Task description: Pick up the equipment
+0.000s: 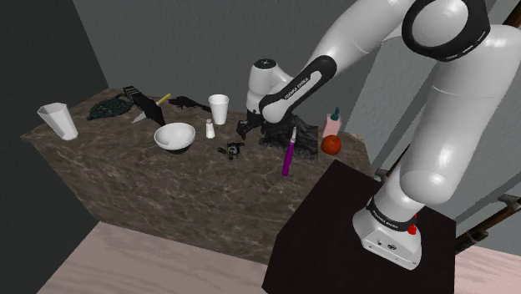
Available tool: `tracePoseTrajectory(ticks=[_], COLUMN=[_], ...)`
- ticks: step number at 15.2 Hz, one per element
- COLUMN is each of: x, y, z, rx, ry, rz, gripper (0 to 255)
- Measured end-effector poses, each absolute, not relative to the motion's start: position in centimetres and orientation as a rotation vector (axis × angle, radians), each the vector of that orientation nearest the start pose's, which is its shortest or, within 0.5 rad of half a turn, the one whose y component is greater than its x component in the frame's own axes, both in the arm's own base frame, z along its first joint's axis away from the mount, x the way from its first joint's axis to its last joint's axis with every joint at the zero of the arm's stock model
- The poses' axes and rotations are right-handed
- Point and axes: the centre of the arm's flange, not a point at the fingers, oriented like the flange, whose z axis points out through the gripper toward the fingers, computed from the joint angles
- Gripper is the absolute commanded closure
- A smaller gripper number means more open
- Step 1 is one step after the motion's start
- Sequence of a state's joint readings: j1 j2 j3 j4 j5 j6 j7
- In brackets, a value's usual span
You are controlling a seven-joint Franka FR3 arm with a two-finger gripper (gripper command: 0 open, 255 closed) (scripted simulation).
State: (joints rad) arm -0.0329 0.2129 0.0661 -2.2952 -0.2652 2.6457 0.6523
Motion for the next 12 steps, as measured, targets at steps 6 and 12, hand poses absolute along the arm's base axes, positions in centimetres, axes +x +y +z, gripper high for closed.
tracePoseTrajectory(ticks=[6, 12], x=[59.0, 63.7], y=[2.8, 2.5], z=[20.7, 14.5], rx=[-3.121, -3.099], ry=[0.713, 0.795], rz=[-0.302, -0.326], gripper=[0, 0])
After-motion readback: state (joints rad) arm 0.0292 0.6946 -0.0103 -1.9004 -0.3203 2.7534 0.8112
